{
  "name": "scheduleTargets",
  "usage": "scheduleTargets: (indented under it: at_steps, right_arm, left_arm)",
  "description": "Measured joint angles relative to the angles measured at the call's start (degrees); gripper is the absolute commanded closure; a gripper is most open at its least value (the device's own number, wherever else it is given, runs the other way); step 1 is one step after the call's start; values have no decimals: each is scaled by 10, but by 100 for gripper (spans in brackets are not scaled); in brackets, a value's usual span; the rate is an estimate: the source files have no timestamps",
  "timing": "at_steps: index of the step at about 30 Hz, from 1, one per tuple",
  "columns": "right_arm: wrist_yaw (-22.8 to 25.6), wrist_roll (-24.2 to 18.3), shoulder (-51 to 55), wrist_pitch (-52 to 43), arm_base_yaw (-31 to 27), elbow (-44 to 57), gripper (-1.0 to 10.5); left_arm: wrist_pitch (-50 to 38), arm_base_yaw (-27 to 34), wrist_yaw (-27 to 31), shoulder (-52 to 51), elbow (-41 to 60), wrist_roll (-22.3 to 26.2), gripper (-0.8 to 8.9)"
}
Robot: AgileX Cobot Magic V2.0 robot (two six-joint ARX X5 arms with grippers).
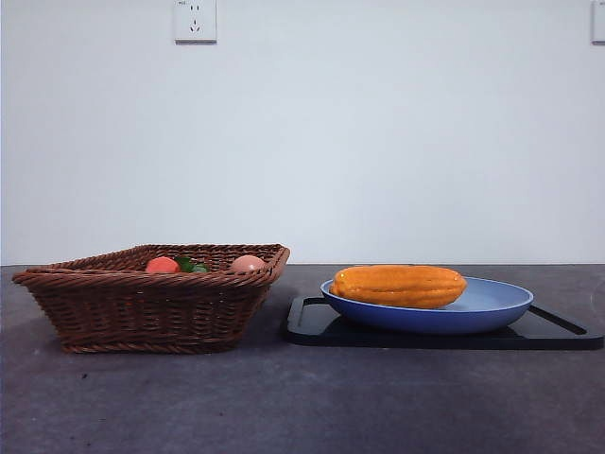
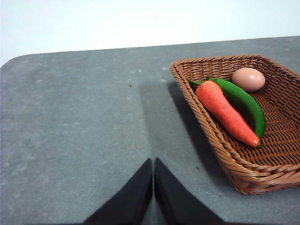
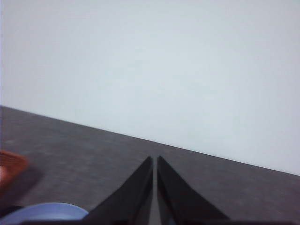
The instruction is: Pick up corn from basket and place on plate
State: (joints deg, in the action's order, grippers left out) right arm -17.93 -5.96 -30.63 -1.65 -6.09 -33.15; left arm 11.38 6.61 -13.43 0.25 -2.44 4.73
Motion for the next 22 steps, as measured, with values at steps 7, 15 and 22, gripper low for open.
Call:
scheduleTargets:
  at_steps: [7, 15, 22]
  right_arm:
    - [60, 2, 127, -47, -4, 158, 944]
    - [62, 2, 227, -50, 1, 261, 944]
    - [62, 16, 288, -45, 3, 323, 944]
  left_arm:
    - [0, 0, 0, 0, 0, 0, 806]
    - [0, 0, 0, 0, 0, 0, 806]
    - [0, 0, 0, 0, 0, 0, 806]
